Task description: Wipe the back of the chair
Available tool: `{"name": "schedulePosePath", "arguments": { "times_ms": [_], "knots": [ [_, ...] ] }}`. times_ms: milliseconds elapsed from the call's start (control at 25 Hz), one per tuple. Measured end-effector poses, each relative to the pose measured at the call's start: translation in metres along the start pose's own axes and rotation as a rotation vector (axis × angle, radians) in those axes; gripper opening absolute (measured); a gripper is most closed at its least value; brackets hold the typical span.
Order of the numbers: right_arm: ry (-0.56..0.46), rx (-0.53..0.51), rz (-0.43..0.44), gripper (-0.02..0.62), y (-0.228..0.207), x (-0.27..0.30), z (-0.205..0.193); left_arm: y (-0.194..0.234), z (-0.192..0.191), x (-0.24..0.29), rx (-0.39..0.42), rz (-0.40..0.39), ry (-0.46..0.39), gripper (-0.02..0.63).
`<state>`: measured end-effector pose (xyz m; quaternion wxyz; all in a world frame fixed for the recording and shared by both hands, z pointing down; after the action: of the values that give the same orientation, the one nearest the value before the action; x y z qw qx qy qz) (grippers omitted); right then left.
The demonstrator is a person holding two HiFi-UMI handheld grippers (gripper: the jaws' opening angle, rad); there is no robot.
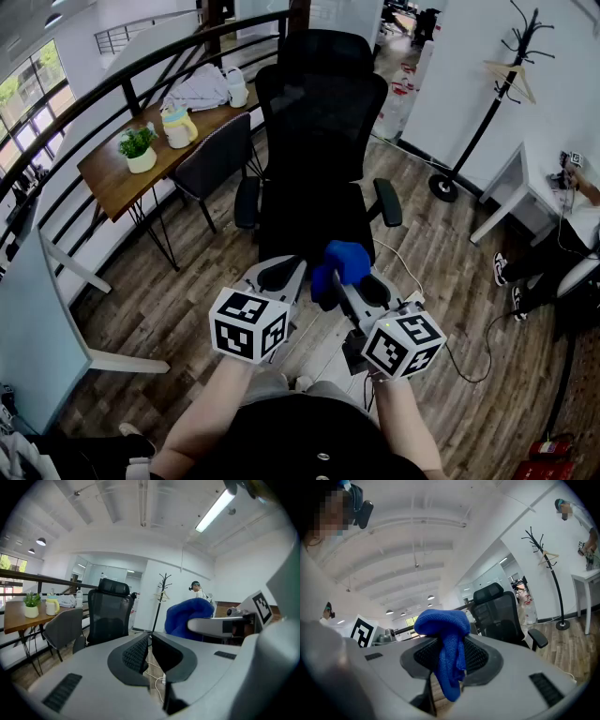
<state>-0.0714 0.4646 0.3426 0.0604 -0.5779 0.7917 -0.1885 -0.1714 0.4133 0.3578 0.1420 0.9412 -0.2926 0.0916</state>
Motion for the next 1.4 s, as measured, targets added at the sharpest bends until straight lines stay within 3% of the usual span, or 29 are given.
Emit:
{"name": "schedulePosePath", "arguments": {
  "times_ms": [360, 680, 1160, 1400],
  "knots": [
    [0.004, -0.008, -0.072, 0.137, -0.018, -0.008, -0.005, 0.0, -0.015, 0.0, -0.014, 0.029, 0.039, 0.037],
    [-0.025, 0.011, -0.049, 0.138, -0.022, -0.004, 0.001, 0.0, -0.014, 0.006, -0.029, 0.038, 0.034, 0.037],
    [0.022, 0.035, -0.037, 0.138, -0.062, 0.0, -0.007, 0.009, -0.021, 0.033, -0.105, 0.114, 0.024, 0.037],
    [0.028, 0.057, -0.042, 0.138, -0.084, 0.02, -0.006, 0.025, -0.014, 0.061, -0.103, 0.124, 0.034, 0.037]
  ]
}}
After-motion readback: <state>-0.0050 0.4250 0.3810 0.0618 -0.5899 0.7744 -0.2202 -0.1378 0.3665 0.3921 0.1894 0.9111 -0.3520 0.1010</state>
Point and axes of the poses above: the fingertips, and each gripper's own axes: x forward along the fingers, y to its left, z out of its top, the point moved 3 cm from there along -x, backward along the fingers, and after that the axes turned 2 degrees about -z, right-handed, at the moved point
